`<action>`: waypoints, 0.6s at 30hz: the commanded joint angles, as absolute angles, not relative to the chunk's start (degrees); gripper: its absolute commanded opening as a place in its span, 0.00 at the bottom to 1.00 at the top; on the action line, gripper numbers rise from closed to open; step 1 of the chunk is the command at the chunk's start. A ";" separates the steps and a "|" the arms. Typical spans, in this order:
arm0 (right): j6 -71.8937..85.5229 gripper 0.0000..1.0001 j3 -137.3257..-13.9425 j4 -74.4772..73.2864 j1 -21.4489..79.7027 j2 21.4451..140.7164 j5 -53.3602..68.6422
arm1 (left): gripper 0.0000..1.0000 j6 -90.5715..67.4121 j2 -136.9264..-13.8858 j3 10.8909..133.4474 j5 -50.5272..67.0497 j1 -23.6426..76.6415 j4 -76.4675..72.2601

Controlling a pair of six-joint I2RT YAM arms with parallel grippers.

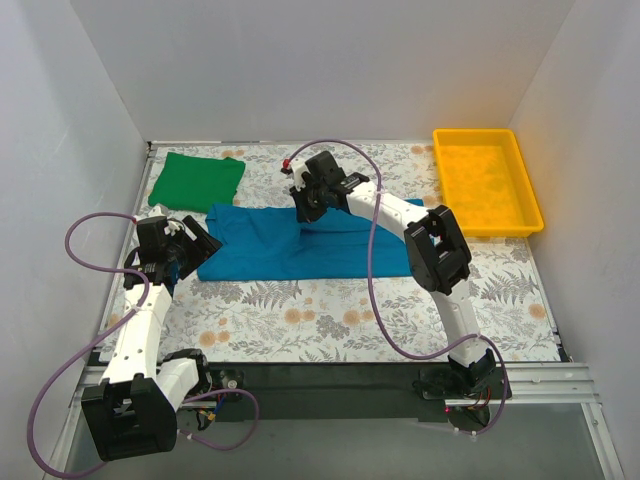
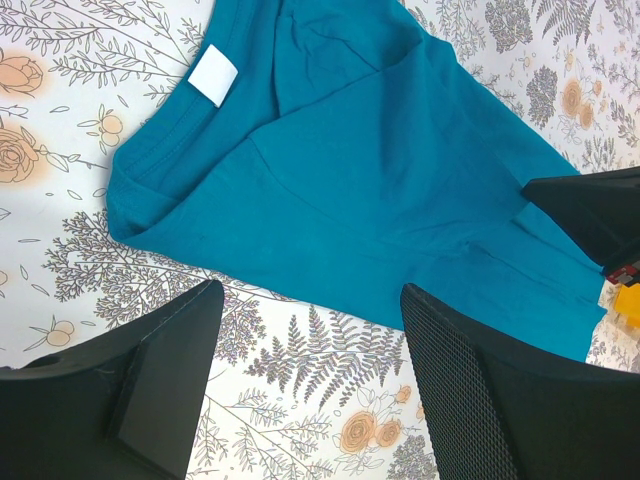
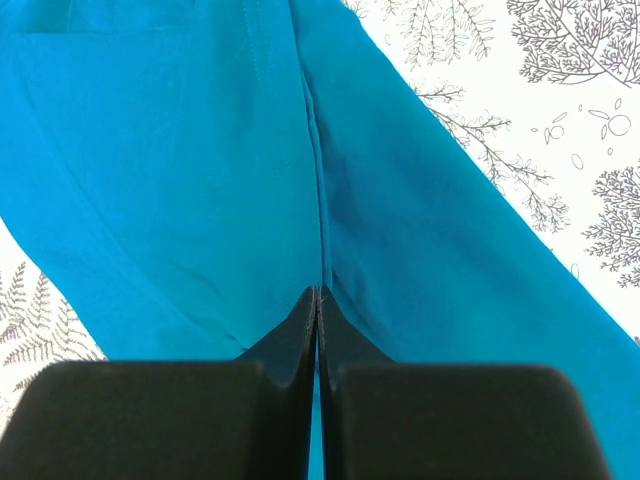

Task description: Fold and stack the t-shirts

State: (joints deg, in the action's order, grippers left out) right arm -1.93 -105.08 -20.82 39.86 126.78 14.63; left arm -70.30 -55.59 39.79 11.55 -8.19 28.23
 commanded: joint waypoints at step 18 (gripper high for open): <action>-3.51 0.01 -99.58 -17.31 39.55 119.80 12.66 | 0.70 -69.61 -54.58 39.02 11.16 -8.61 27.42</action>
